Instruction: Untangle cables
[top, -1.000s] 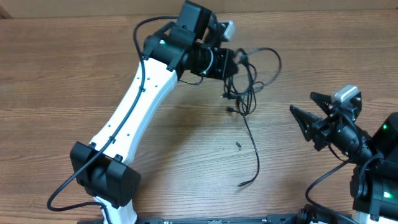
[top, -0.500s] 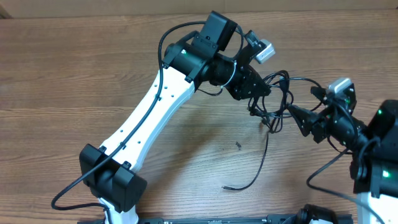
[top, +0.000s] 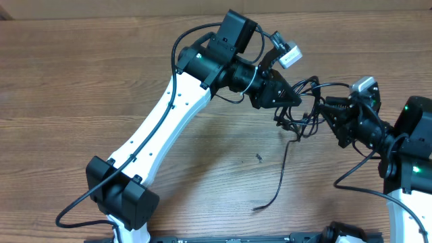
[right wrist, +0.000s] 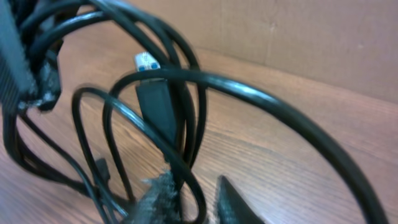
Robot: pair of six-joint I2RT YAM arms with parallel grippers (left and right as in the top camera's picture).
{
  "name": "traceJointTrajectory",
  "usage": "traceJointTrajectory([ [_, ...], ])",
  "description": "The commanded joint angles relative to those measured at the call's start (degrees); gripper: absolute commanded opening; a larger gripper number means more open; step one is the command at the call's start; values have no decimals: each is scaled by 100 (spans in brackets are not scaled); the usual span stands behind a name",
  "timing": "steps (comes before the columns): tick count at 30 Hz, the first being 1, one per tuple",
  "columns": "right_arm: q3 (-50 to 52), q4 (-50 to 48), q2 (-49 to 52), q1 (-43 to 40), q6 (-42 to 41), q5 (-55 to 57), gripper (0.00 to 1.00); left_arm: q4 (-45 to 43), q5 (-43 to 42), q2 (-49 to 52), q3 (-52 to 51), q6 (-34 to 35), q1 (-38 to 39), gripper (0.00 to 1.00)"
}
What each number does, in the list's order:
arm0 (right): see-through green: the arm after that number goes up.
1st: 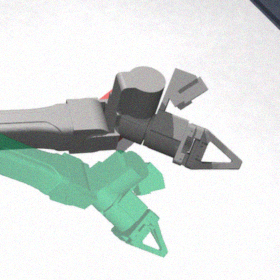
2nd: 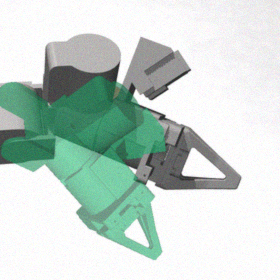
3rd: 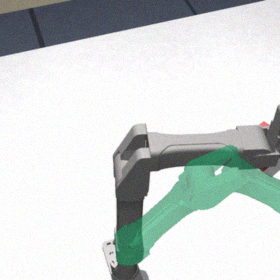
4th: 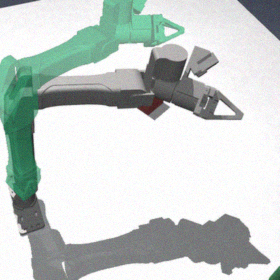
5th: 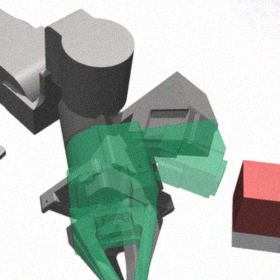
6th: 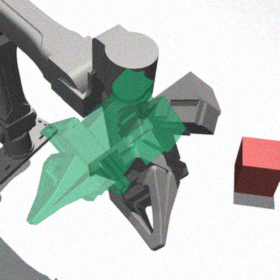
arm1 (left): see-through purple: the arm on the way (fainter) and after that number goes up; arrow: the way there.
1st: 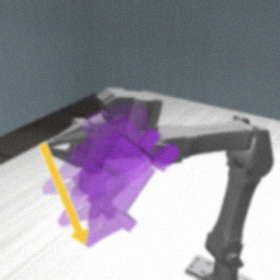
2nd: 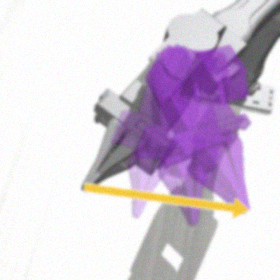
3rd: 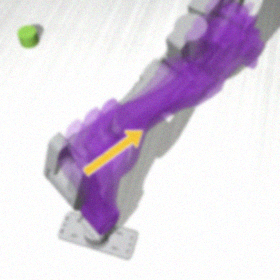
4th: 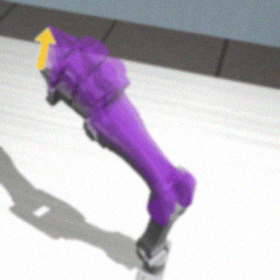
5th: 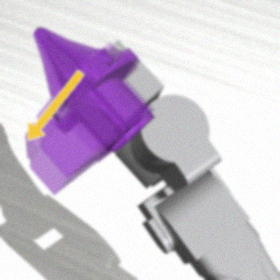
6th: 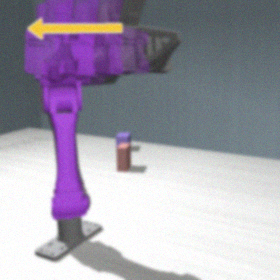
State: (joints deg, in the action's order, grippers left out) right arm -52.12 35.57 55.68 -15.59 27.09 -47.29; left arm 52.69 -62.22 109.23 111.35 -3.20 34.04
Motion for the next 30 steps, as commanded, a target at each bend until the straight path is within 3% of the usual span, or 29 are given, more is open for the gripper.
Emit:
traceJointTrajectory([
  [1, -76, -28, 0, 15, 42, -33, 13, -28, -275, 15, 57, -107, -33, 4],
  [6, -79, 81, -7, 15, 42, -254, 7, -35, 407, 15, 57, 37, -37, 4],
  [14, -79, 160, -125, 15, 22, -654, 5, -55, 2013, 15, 57, 1132, -37, 4],
  [22, -79, 203, -479, 15, 24, -678, 5, -68, 1932, 15, 57, 1226, -37, 4],
  [24, -79, 208, -553, 15, 24, -560, 9, -70, 1722, 15, 57, 1213, -37, 4],
  [25, -79, 208, -560, 15, 24, -428, 19, -81, 1576, 15, 57, 1187, -37, 4],
  [26, -76, 205, -557, 15, 26, -256, 38, -92, 1370, 15, 57, 1126, -37, 4],
  [27, -79, 205, -557, 15, 26, -136, 47, -96, 1128, 15, 57, 1014, -37, 4],
  [30, -79, 201, -476, 15, 28, -72, 49, -116, 391, 15, 57, 754, -28, 4],
])
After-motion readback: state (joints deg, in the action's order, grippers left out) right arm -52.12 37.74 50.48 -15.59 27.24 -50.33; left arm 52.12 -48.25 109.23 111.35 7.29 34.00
